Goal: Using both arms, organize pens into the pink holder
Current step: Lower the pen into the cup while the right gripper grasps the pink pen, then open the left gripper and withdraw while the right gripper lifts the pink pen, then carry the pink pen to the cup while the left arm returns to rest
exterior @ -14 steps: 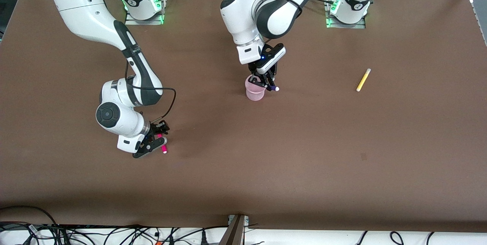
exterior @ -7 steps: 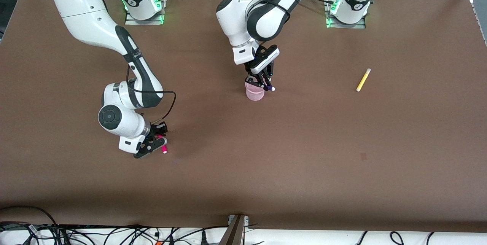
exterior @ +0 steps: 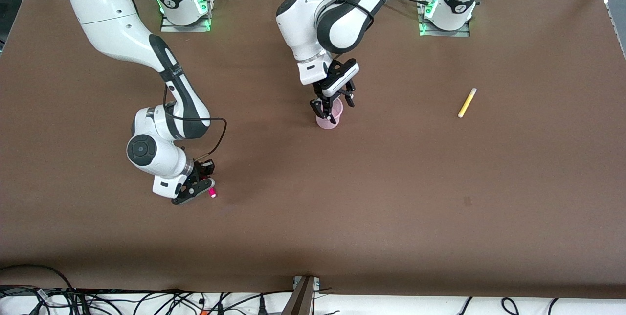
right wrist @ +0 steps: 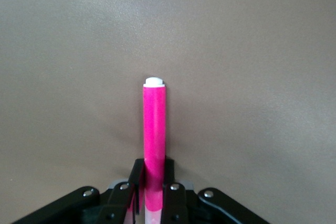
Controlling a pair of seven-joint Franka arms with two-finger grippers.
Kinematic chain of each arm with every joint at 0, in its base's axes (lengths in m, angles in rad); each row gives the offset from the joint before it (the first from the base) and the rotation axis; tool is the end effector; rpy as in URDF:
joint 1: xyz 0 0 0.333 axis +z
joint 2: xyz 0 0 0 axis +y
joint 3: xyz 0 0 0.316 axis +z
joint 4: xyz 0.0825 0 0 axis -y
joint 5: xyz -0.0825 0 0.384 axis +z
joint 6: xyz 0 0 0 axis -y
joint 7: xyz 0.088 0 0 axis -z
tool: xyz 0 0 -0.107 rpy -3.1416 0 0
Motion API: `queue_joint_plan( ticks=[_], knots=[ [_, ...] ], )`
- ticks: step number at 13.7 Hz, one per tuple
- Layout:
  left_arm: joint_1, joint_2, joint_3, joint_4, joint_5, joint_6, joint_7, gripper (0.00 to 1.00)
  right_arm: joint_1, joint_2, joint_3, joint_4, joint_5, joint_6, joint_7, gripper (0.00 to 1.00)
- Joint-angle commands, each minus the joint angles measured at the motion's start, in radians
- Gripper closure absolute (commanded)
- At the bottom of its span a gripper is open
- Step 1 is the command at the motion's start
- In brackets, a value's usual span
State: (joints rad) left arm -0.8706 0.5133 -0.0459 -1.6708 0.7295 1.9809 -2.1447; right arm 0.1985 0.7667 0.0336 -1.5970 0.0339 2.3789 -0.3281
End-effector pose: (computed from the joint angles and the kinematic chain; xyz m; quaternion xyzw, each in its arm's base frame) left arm 0.4389 -0.4978 0.3041 -0.8625 -0.3965 -0.2963 0.1054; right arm 0.6785 0.1576 0.1823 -0.9653 -0.2600 -0.0088 0.0230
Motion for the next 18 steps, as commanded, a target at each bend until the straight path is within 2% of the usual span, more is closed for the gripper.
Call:
queue_joint_plan(
  ticks=[1,5,8,11,12,14,16,18],
  knots=[
    [0.118,-0.091,-0.009,0.008,-0.037,-0.017,0.142,0.02,-0.004,-0.009,0.003,0.003,0.009,0.009,-0.032,1.0],
    [0.315,-0.154,-0.009,0.112,-0.299,-0.022,0.573,0.0,0.004,-0.081,0.008,-0.001,0.009,-0.001,-0.068,1.0],
    [0.479,-0.211,-0.009,0.125,-0.431,-0.022,0.867,0.0,0.004,-0.197,0.064,-0.05,0.012,-0.027,-0.121,1.0],
    [0.646,-0.24,-0.009,0.125,-0.585,-0.024,1.252,0.0,0.002,-0.358,0.167,-0.177,0.075,-0.011,-0.121,1.0],
    [0.682,-0.246,-0.009,0.125,-0.616,-0.04,1.376,0.0,0.002,-0.395,0.201,-0.198,0.11,-0.006,-0.123,1.0],
    [0.735,-0.249,-0.009,0.125,-0.634,-0.095,1.602,0.0,0.002,-0.437,0.268,-0.208,0.124,0.006,-0.123,1.0],
    [0.772,-0.249,-0.009,0.12,-0.636,-0.149,1.759,0.0,0.002,-0.448,0.342,-0.247,0.124,0.11,-0.121,1.0],
    [0.804,-0.26,-0.009,0.105,-0.651,-0.166,1.871,0.0,0.002,-0.437,0.403,-0.313,0.124,0.288,-0.121,1.0]
  ],
)
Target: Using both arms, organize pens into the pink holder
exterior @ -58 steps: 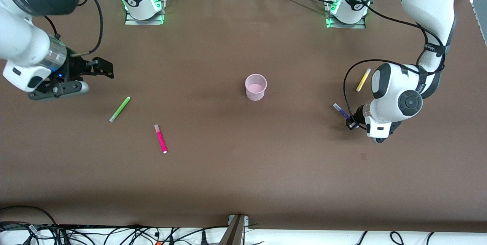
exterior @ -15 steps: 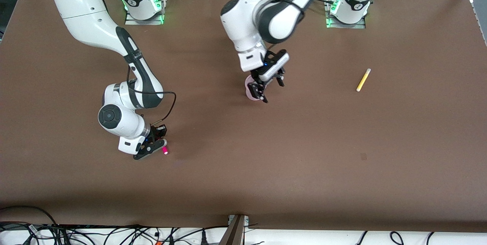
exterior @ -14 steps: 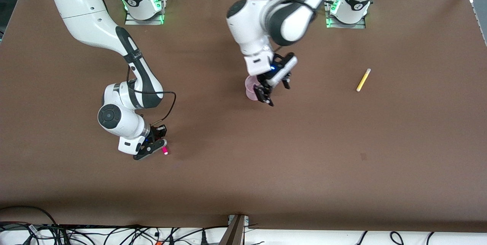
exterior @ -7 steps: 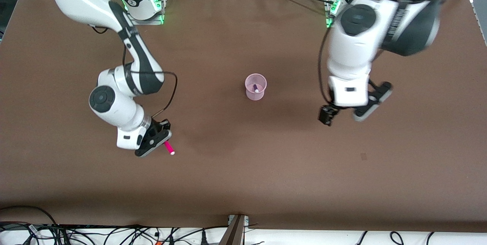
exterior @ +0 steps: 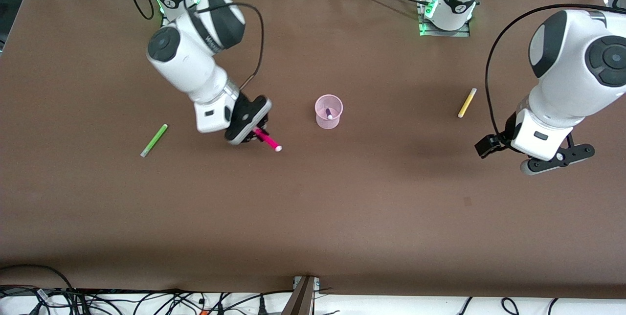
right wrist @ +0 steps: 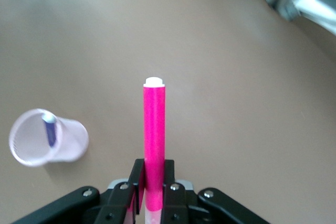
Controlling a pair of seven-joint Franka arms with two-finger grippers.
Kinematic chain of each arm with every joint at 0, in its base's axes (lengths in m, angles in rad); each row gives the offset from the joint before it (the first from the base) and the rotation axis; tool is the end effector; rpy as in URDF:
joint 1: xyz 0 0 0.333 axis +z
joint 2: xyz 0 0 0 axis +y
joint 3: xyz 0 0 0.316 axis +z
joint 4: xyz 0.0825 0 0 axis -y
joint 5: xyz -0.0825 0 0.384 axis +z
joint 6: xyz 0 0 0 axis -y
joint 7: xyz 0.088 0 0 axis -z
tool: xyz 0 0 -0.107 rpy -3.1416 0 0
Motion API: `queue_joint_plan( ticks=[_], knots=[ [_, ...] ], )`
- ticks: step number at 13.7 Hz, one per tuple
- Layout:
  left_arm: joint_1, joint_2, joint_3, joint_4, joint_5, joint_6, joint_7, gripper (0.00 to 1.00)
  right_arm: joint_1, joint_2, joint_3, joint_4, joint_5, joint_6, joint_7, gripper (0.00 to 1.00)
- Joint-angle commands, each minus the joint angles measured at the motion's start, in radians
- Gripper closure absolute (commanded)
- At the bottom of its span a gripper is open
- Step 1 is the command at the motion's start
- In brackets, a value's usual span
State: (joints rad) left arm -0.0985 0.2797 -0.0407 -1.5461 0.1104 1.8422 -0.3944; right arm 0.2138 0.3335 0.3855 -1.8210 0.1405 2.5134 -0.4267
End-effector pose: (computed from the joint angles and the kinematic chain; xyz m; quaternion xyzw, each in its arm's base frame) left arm 0.6441 -0.0786 0.4919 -0.9923 -0.1137 -0.0206 0.0438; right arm 0.5625 0.3561 0.4070 -0.8823 -0.4179 -0.1769 0.1255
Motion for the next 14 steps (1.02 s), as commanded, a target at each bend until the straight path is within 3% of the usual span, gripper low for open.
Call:
queue_joint_plan(
  ticks=[1,3,6,9,12,14],
  knots=[
    [0.058,-0.037,-0.015,-0.032,-0.053,-0.049,0.176,0.0,-0.013,0.005,0.079,-0.118,0.017,0.236,-0.023,1.0],
    [0.123,-0.108,-0.015,-0.113,-0.113,-0.04,0.28,0.0,-0.011,0.027,0.134,-0.159,0.017,0.387,-0.012,1.0],
    [0.192,-0.21,-0.015,-0.264,-0.188,0.087,0.39,0.0,-0.004,0.091,0.203,-0.19,0.016,0.606,0.005,1.0],
    [0.192,-0.211,-0.015,-0.252,-0.18,0.097,0.393,0.0,0.082,0.232,0.208,-0.178,0.016,0.903,0.005,1.0],
    [0.18,-0.203,-0.016,-0.233,-0.126,0.092,0.446,0.0,0.108,0.301,0.208,-0.164,0.014,1.005,0.003,1.0],
    [0.172,-0.176,-0.025,-0.157,-0.034,0.037,0.47,0.0,0.125,0.311,0.207,-0.185,0.019,1.012,0.003,1.0]
  ],
)
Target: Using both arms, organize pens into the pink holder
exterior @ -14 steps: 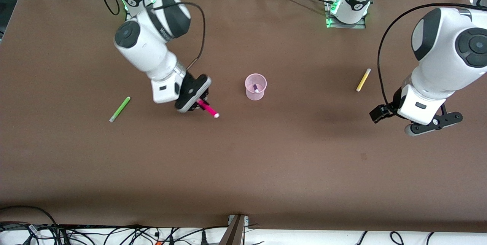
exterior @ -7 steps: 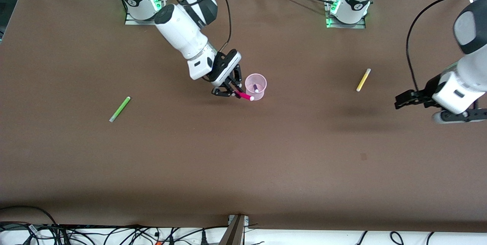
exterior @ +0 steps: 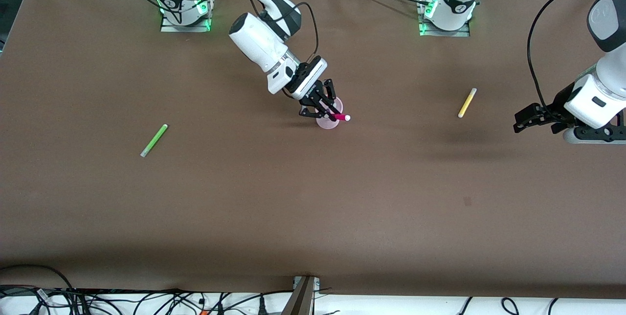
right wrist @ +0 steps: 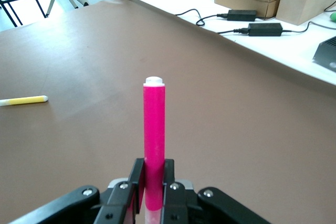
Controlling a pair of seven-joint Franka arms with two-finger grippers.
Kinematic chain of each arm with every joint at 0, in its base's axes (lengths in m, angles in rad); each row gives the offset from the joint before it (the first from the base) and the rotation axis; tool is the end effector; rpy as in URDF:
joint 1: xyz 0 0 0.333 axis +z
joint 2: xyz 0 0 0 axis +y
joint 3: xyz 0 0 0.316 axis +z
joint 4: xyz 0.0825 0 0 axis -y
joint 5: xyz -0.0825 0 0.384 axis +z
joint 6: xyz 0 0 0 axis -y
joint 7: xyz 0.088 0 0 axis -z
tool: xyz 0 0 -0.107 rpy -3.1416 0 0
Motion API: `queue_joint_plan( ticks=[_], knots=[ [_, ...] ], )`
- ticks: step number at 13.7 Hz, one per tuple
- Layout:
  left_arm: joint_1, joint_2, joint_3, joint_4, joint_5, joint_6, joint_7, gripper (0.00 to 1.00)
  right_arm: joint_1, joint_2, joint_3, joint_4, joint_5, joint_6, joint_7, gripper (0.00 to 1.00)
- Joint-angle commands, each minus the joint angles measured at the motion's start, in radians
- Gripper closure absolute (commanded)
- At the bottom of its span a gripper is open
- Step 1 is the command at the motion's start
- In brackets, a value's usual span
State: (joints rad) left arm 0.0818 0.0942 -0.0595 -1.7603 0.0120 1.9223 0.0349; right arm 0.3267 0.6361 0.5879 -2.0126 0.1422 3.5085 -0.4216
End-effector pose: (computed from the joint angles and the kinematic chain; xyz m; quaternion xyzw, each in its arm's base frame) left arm 0.5984 0.0153 0.5109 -0.9994 0.0079 -0.0339 0.0039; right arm 0.4468 0.4747 0.2872 -0.7962 -0.3899 -0.3964 0.2387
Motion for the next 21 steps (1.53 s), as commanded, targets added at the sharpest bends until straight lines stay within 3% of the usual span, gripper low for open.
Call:
queue_joint_plan(
  ticks=[1,3,10,21],
  knots=[
    [-0.014,0.041,-0.008,0.123,0.072,-0.108,0.04,0.0,0.012,0.004,0.004,-0.001,0.017,0.018,-0.002,1.0],
    [-0.026,0.096,-0.011,0.23,0.072,-0.204,0.037,0.0,0.012,0.004,0.004,-0.021,0.016,0.02,-0.002,1.0],
    [-0.028,0.105,-0.01,0.239,0.072,-0.213,0.034,0.0,0.012,-0.052,0.004,-0.13,0.016,0.021,-0.002,1.0],
    [-0.03,0.107,-0.01,0.243,0.069,-0.213,0.031,0.0,0.041,0.0,0.001,-0.121,0.014,0.021,-0.003,1.0]
  ],
)
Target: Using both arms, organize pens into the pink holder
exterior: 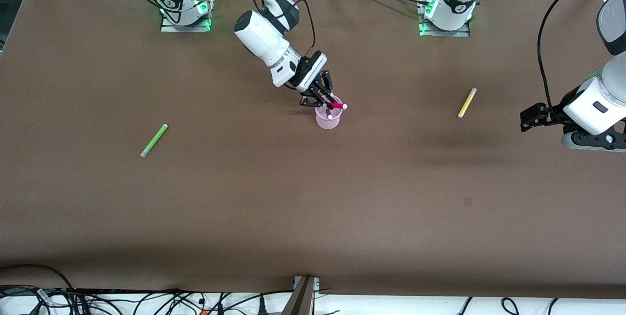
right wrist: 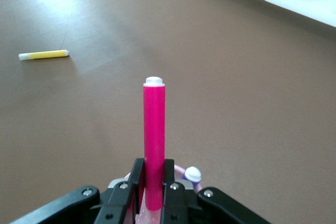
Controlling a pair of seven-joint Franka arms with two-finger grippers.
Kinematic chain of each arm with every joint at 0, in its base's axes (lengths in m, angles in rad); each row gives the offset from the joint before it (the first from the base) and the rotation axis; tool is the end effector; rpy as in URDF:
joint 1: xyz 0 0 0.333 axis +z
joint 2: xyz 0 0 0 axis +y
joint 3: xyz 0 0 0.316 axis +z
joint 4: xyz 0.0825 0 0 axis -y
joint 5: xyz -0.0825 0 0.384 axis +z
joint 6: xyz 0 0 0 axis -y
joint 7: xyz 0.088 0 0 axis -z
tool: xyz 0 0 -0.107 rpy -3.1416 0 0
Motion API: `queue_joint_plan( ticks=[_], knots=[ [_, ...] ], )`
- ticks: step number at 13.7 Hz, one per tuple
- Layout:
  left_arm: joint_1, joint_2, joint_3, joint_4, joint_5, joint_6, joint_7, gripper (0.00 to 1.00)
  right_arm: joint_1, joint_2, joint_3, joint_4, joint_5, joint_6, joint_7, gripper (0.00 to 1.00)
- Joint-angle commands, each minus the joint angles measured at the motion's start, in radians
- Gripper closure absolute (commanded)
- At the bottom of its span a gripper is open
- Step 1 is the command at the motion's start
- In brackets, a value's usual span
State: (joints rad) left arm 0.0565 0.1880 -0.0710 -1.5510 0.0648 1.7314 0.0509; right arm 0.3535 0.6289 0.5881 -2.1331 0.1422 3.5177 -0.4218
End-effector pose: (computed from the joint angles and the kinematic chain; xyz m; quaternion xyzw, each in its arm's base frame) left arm 0.6197 0.0004 0.5378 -0.9990 0.0374 0.0040 0.0253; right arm 0.3996 0.4706 0.2469 -0.8042 -0.4218 -0.3482 0.2327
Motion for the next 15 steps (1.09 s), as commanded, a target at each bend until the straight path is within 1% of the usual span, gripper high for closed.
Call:
queue_joint_plan(
  ticks=[1,5,7,8,9,11,12,13,15],
  knots=[
    [-0.004,0.013,0.002,0.034,0.009,-0.023,0.014,0.0,0.015,0.009,-0.001,-0.001,0.014,0.012,-0.003,1.0],
    [-0.004,0.036,0.002,0.04,0.001,-0.018,0.014,0.0,0.016,0.025,-0.004,0.002,0.013,0.012,-0.003,1.0],
    [-0.004,0.047,0.002,0.078,0.004,-0.018,0.014,0.0,0.016,0.026,-0.007,0.002,0.013,0.01,-0.003,0.92],
    [-0.006,0.048,0.002,0.08,0.003,-0.018,0.014,0.0,0.016,0.026,-0.008,0.002,0.013,0.01,-0.003,0.82],
    [-0.006,0.047,0.002,0.085,0.003,-0.018,0.014,0.0,0.015,0.026,-0.008,0.002,0.013,0.01,-0.003,0.7],
    [-0.006,0.05,0.002,0.081,0.004,-0.02,0.014,0.0,0.013,0.025,-0.008,0.015,0.011,0.01,-0.003,0.42],
    [-0.006,0.05,0.002,0.081,0.004,-0.021,0.015,0.0,0.012,0.025,-0.008,0.018,0.011,0.01,-0.003,0.24],
    [-0.004,0.048,0.002,0.081,0.003,-0.021,0.015,0.0,0.009,0.023,-0.01,0.024,0.008,0.01,-0.003,0.02],
    [-0.006,0.05,0.002,0.083,0.003,-0.021,0.015,0.0,0.002,0.015,-0.01,0.031,0.005,0.009,-0.003,0.0]
  ],
)
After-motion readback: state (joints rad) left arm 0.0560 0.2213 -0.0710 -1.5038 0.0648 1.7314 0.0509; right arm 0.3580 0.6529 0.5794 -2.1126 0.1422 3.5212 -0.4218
